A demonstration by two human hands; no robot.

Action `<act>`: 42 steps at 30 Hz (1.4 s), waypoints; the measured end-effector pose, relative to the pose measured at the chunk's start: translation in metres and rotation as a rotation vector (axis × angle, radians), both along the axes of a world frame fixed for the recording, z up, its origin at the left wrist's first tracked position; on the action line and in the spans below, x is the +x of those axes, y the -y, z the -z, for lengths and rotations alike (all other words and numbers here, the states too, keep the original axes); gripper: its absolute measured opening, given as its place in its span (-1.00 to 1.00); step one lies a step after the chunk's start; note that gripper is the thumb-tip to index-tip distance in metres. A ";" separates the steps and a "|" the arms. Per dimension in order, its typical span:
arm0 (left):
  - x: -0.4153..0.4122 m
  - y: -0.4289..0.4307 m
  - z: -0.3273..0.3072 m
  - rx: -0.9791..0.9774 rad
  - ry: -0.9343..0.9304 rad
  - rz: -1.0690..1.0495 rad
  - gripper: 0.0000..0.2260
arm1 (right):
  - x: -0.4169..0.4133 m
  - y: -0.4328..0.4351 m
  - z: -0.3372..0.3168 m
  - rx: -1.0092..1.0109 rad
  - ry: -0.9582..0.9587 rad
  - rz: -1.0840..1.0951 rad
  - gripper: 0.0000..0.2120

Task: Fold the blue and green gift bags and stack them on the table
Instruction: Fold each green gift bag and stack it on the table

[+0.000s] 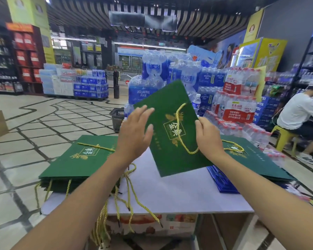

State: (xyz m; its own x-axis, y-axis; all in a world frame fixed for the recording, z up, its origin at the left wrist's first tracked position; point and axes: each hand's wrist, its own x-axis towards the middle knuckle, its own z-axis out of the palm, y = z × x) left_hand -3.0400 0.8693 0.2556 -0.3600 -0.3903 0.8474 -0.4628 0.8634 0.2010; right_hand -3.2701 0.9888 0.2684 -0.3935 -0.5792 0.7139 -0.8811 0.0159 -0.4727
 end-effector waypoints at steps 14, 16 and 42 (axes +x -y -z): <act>-0.025 -0.044 0.142 0.489 0.846 0.109 -0.51 | -0.014 -0.017 0.121 0.771 0.428 0.189 -0.67; -0.029 -0.045 0.139 0.501 0.864 0.091 -0.51 | 0.000 -0.022 0.113 0.863 0.064 0.238 -0.44; -0.157 0.057 0.133 0.422 0.915 0.220 -0.57 | 0.026 -0.026 0.158 0.961 -0.304 0.036 -0.21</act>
State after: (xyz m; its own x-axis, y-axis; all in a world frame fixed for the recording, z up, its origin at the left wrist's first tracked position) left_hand -3.1967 0.8127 0.1222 -0.8977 -0.4401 0.0224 -0.4315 0.8882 0.1575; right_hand -3.2445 1.0151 0.1103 -0.3010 -0.9533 0.0240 -0.9536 0.3011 -0.0010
